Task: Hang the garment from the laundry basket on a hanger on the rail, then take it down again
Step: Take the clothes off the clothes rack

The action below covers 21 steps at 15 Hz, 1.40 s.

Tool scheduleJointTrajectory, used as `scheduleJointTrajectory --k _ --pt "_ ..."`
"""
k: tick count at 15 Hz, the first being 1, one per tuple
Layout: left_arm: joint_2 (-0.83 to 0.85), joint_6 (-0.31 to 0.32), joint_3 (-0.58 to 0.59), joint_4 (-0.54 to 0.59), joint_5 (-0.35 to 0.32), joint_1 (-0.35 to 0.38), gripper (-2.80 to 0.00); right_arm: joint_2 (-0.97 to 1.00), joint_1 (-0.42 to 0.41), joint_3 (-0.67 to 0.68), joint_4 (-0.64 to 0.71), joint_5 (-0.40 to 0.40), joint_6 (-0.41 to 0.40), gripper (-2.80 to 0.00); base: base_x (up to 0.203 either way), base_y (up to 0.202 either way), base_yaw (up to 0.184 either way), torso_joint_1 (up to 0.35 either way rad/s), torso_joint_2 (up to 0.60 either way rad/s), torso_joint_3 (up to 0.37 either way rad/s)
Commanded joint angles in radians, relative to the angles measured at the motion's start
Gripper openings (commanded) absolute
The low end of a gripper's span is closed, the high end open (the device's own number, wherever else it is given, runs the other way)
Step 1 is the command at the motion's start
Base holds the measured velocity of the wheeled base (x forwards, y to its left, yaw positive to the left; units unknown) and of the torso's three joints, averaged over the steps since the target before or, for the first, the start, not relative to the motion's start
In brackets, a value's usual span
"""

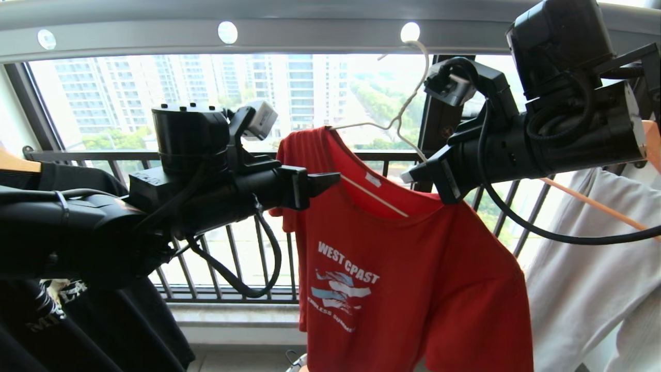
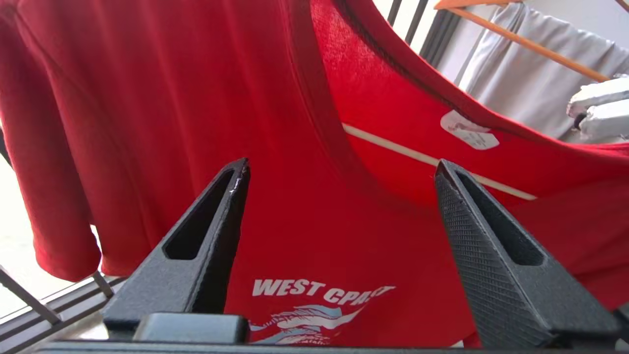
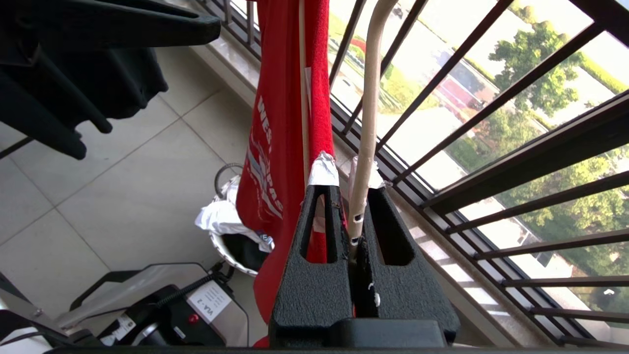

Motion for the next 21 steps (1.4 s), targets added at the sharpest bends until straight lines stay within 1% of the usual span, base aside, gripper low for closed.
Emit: scheduleJointTrajectory --k 1,2,3,5,7,8,10,13,18,20,21 --pt "-0.066 -0.003 0.063 -0.001 0.0 -0.02 0.0 0.004 0.001 0.0 0.003 0.001 0.0 -2.8 0.0 0.0 0.0 0.0 0.0 0.0" --pt "-0.095 -0.003 0.093 -0.001 0.001 -0.021 -1.68 0.006 0.0 0.0 0.003 0.001 0.0 -2.8 0.0 0.0 0.0 0.0 0.0 0.0" --pt "-0.125 -0.004 0.122 0.0 0.001 -0.022 -2.8 0.007 0.0 0.0 0.003 0.001 0.0 -2.8 0.0 0.0 0.0 0.0 0.0 0.0" --pt "-0.22 -0.004 0.205 0.001 0.0 -0.022 -2.8 0.003 0.0 0.002 0.003 0.001 0.003 -2.8 0.0 0.0 0.0 0.0 0.0 0.0" --pt "-0.338 -0.004 0.315 0.002 -0.001 -0.023 -2.8 -0.007 -0.001 0.009 0.003 -0.003 0.001 -2.8 0.0 0.0 0.0 0.0 0.0 0.0" --pt "-0.4 -0.004 0.365 0.003 -0.001 -0.023 -2.8 -0.014 -0.001 0.012 0.002 -0.005 0.001 0.0 0.0 0.0 0.0 0.0 0.0 0.0" --pt "-0.504 -0.004 0.441 0.02 0.002 -0.022 -2.8 -0.038 0.0 0.023 0.005 -0.01 0.004 0.0 0.0 0.0 0.0 0.0 0.0 0.0" --pt "-0.594 -0.01 0.468 0.154 0.0 -0.022 -2.8 -0.128 -0.001 0.079 0.006 -0.012 0.006 0.0 0.0 0.0 0.0 0.0 0.0 0.0" --pt "-0.619 -0.012 0.574 0.159 0.007 -0.022 -2.8 -0.38 -0.001 0.19 0.007 -0.012 0.009 0.0 0.0 0.0 0.0 0.0 0.0 0.0" --pt "-0.646 -0.011 0.61 0.159 0.01 -0.022 -2.8 -0.49 -0.004 0.236 0.008 -0.012 0.022 0.0 0.0 0.0 0.0 0.0 0.0 0.0" --pt "-0.67 -0.011 0.624 0.159 0.011 -0.021 -2.8 -0.547 -0.009 0.26 0.007 -0.012 0.036 -2.8 0.0 0.0 0.0 0.0 0.0 0.0"
